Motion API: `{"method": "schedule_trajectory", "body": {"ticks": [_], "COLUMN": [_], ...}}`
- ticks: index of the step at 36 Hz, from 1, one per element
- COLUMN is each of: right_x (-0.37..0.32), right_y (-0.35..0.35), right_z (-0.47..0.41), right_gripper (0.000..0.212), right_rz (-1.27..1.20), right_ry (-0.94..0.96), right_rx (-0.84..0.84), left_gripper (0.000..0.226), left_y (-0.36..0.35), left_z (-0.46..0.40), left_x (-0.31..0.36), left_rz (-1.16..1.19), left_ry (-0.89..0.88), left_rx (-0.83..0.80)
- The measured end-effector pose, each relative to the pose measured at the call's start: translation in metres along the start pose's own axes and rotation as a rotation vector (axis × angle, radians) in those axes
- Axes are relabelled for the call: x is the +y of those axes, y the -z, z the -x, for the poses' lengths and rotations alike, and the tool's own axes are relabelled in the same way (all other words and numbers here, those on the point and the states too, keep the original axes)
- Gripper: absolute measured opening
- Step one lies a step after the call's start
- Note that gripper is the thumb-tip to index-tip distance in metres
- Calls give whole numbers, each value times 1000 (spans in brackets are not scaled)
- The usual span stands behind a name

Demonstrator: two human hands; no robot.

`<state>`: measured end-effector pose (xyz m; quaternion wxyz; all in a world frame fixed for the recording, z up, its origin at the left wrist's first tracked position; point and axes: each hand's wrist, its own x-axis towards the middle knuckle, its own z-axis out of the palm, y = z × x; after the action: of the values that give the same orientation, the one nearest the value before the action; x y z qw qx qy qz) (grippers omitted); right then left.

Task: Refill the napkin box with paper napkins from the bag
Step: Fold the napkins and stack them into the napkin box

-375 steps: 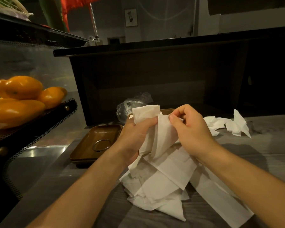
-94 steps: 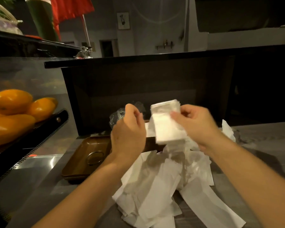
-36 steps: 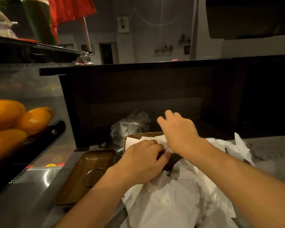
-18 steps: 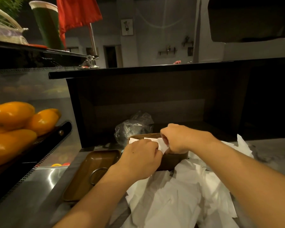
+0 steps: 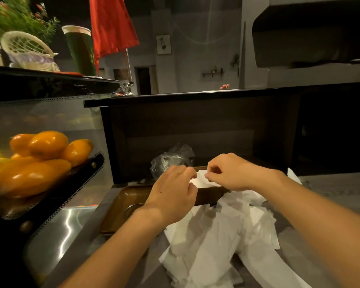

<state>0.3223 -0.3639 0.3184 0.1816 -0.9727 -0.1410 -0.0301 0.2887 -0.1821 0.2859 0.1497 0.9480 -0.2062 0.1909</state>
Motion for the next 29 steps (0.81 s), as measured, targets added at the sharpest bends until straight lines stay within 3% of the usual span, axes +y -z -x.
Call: {"method": "schedule_trajectory", "body": {"ticks": [6,13,22,25,29], "right_x": [-6,3,0,1,6], "right_y": [-3,-26,-29,-34,-53], "right_z": [32,60,70,61,51], "right_gripper": [16,6,52,43,32], "right_rz": [-138,-296,-172,-168,-187], "right_ry": [77,144,157,193,252], "right_rx": [-52,-111,-470,-397,-182], "left_gripper": [15,27,18,18,21], "left_y": [4,-23,-34,-36,-36], "left_z": [20,54,58,56,52], "left_x": [6,-11,-16,-19,-20], "left_rz": [206,509,405,397,529], "left_ry": [93,246,182,195,246], "left_rx": [72,243,5,-83,-57]}}
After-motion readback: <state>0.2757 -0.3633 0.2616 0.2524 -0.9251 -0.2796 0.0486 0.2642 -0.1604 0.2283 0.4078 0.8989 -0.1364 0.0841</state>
